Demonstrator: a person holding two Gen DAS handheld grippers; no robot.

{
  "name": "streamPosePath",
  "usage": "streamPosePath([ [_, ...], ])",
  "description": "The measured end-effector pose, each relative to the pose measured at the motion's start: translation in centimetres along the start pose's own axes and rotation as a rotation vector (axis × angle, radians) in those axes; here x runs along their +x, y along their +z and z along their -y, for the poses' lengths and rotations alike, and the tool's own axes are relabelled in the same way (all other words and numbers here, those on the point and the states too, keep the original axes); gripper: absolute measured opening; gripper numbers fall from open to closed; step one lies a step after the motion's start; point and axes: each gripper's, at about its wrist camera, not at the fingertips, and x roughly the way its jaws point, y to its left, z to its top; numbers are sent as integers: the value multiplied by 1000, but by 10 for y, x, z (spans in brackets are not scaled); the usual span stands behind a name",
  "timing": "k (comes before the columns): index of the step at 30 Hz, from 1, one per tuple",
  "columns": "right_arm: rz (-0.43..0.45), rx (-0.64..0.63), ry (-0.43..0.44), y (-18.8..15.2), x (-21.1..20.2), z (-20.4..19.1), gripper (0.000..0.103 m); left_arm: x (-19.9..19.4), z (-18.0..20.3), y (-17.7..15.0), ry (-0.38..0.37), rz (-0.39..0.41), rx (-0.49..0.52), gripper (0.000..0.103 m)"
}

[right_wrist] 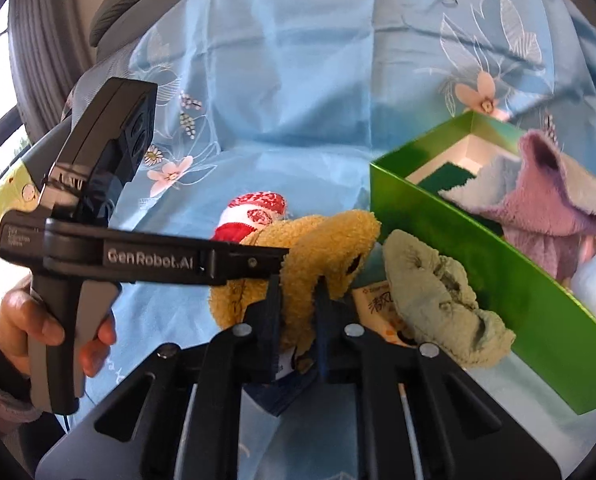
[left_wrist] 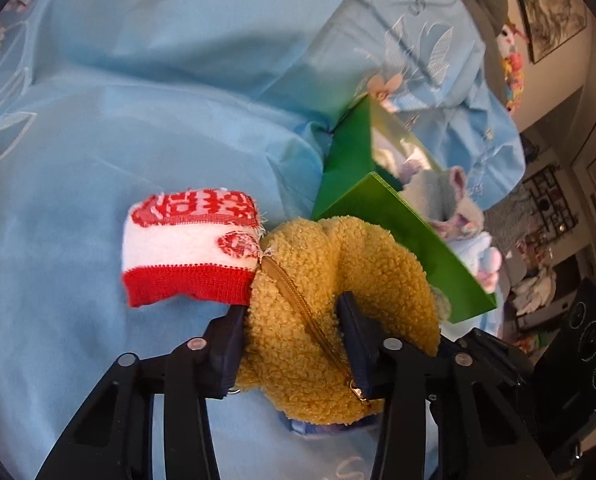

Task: Organize soft objects
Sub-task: 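Grasp the yellow fuzzy pouch with the left gripper and lift it, then carry the yellow pouch into the green box and open the left gripper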

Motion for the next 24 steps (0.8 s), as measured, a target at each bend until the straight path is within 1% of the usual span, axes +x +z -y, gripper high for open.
streamPosePath([
  [3,40,-22,15,3,-17,-8,13,-19,9,-7,-15,38,6,43],
  [10,124,-72,42,9,-57,-30,13,-60,25,-20,-66,105,-49,43],
  [11,135,-83,42,9,-64,-34,13,-63,26,-21,-74,104,-56,43],
  [15,145,-95,32,8,-77,-39,13,-60,27,-22,-105,52,-112,43],
  [17,132,-73,30,4,-78,-37,13,-59,30,-26,-89,53,-100,43],
  [24,127,-54,17,-11,-91,-35,13,-57,37,-40,-120,24,-105,43],
])
